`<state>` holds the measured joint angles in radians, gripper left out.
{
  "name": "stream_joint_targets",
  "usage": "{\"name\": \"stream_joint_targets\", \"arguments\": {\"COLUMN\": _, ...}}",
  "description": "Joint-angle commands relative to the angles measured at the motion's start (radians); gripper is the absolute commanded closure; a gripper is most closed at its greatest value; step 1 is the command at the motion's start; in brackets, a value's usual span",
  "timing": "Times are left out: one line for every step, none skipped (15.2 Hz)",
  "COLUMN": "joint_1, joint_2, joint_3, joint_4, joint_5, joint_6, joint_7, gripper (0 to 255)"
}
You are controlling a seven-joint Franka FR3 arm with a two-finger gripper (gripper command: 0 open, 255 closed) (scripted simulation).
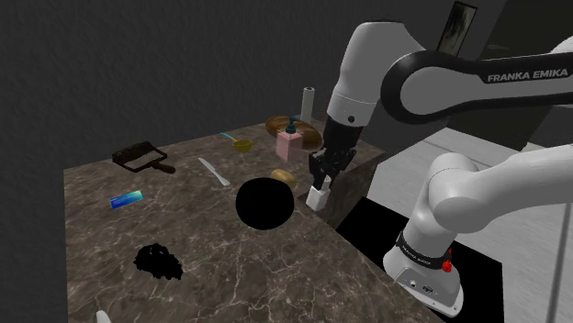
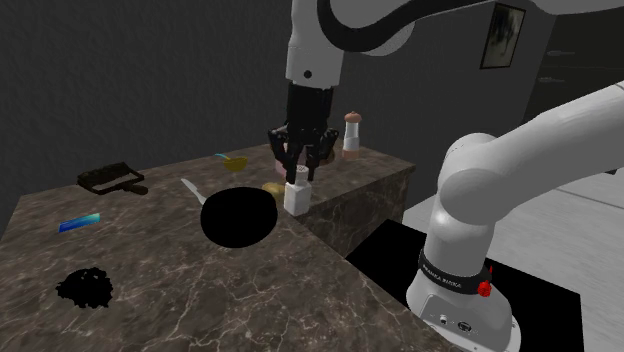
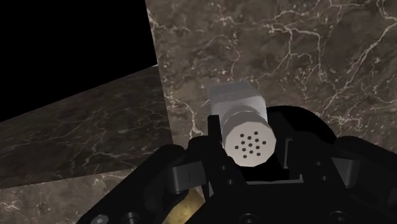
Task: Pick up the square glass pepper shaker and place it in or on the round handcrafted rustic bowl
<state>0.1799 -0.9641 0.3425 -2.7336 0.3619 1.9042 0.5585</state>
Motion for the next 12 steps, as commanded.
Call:
{"name": "stream_joint_targets", "arguments": {"joint_1": -0.004, "joint_2": -0.002, "joint_3": -0.008, "joint_4": 0.023, "joint_5": -0.008, "joint_6": -0.025, "joint_7": 0.001, "gripper": 255}}
{"name": "stream_joint_targets", "arguments": {"joint_1": -0.006, "joint_2": -0.002, "joint_3": -0.012, "joint_4": 0.036, "joint_5": -0.012, "joint_6": -0.038, "joint_7": 0.003, "gripper": 255}}
{"name": "stream_joint_targets", "arguments": {"joint_1": -0.008, "joint_2": -0.002, "joint_3": -0.015, "joint_4": 0.049, "joint_5": -0.016, "joint_6": -0.051, "joint_7": 0.004, "gripper": 255}}
{"name": "stream_joint_targets", "arguments": {"joint_1": -0.01, "joint_2": -0.002, "joint_3": -0.019, "joint_4": 0.062, "joint_5": -0.02, "joint_6": -0.064, "joint_7": 0.005, "gripper": 255}}
{"name": "stream_joint_targets", "arguments": {"joint_1": -0.011, "joint_2": -0.001, "joint_3": -0.022, "joint_4": 0.076, "joint_5": -0.024, "joint_6": -0.077, "joint_7": 0.006, "gripper": 255}}
{"name": "stream_joint_targets", "arguments": {"joint_1": -0.013, "joint_2": 0.0, "joint_3": -0.026, "joint_4": 0.089, "joint_5": -0.028, "joint_6": -0.089, "joint_7": 0.007, "gripper": 255}}
{"name": "stream_joint_targets", "arguments": {"joint_1": -0.015, "joint_2": 0.001, "joint_3": -0.029, "joint_4": 0.103, "joint_5": -0.031, "joint_6": -0.102, "joint_7": 0.009, "gripper": 255}}
{"name": "stream_joint_targets", "arguments": {"joint_1": -0.016, "joint_2": 0.003, "joint_3": -0.032, "joint_4": 0.117, "joint_5": -0.035, "joint_6": -0.114, "joint_7": 0.01, "gripper": 255}}
{"name": "stream_joint_targets", "arguments": {"joint_1": -0.018, "joint_2": 0.004, "joint_3": -0.035, "joint_4": 0.131, "joint_5": -0.038, "joint_6": -0.126, "joint_7": 0.011, "gripper": 255}}
{"name": "stream_joint_targets", "arguments": {"joint_1": -0.02, "joint_2": 0.006, "joint_3": -0.039, "joint_4": 0.145, "joint_5": -0.041, "joint_6": -0.138, "joint_7": 0.012, "gripper": 255}}
{"name": "stream_joint_targets", "arguments": {"joint_1": -0.02, "joint_2": 0.007, "joint_3": -0.04, "joint_4": 0.152, "joint_5": -0.043, "joint_6": -0.144, "joint_7": 0.013, "gripper": 255}}
{"name": "stream_joint_targets", "arguments": {"joint_1": -0.032, "joint_2": 0.053, "joint_3": -0.035, "joint_4": 0.182, "joint_5": -0.047, "joint_6": -0.128, "joint_7": 0.011, "gripper": 255}}
